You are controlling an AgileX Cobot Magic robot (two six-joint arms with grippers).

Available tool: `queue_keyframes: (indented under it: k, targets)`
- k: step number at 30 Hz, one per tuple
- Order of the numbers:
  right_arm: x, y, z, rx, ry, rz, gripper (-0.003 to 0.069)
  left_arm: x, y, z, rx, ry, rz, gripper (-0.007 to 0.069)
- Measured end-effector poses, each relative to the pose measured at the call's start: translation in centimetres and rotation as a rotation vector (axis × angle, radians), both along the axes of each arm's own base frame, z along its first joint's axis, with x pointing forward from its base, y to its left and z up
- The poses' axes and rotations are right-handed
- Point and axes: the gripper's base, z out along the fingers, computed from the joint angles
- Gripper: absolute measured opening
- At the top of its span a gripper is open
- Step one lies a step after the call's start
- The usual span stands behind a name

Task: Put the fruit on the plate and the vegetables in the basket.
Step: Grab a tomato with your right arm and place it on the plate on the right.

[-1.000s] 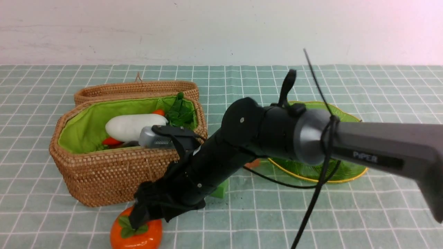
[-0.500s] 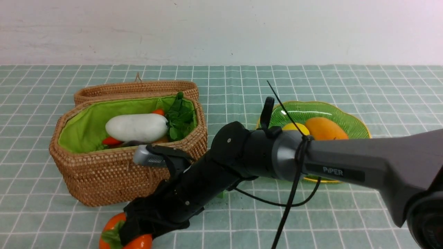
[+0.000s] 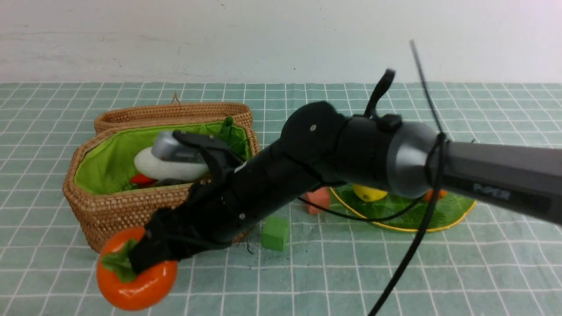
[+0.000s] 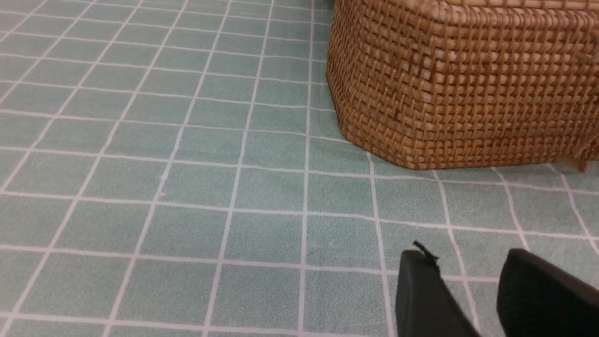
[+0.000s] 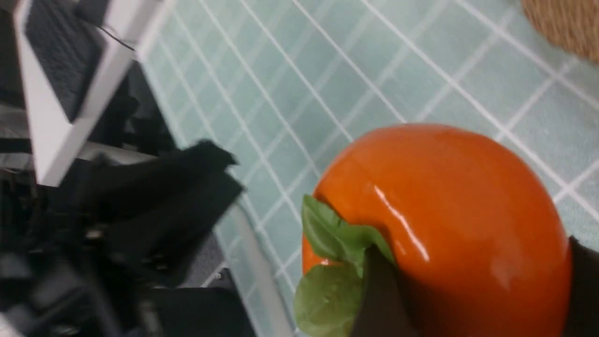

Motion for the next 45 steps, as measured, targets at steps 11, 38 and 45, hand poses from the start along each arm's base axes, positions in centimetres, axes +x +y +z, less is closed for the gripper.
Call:
queue_keyframes:
  k: [11, 38, 45]
  targets:
    - [4.1, -12.1, 9.7, 0.102, -0.163, -0.222, 0.0442, 0.0, 0.0, 0.0, 0.0, 0.0, 0.0, 0.0239]
    - [8.3, -31.6, -4.9, -0.176, 0.104, -0.875, 0.0442, 0.0, 0.0, 0.0, 0.0, 0.0, 0.0, 0.0239]
    - [8.5, -31.6, -5.4, -0.165, 0.142, -0.893, 0.0596, 0.0, 0.0, 0.0, 0.0, 0.0, 0.0, 0.0239]
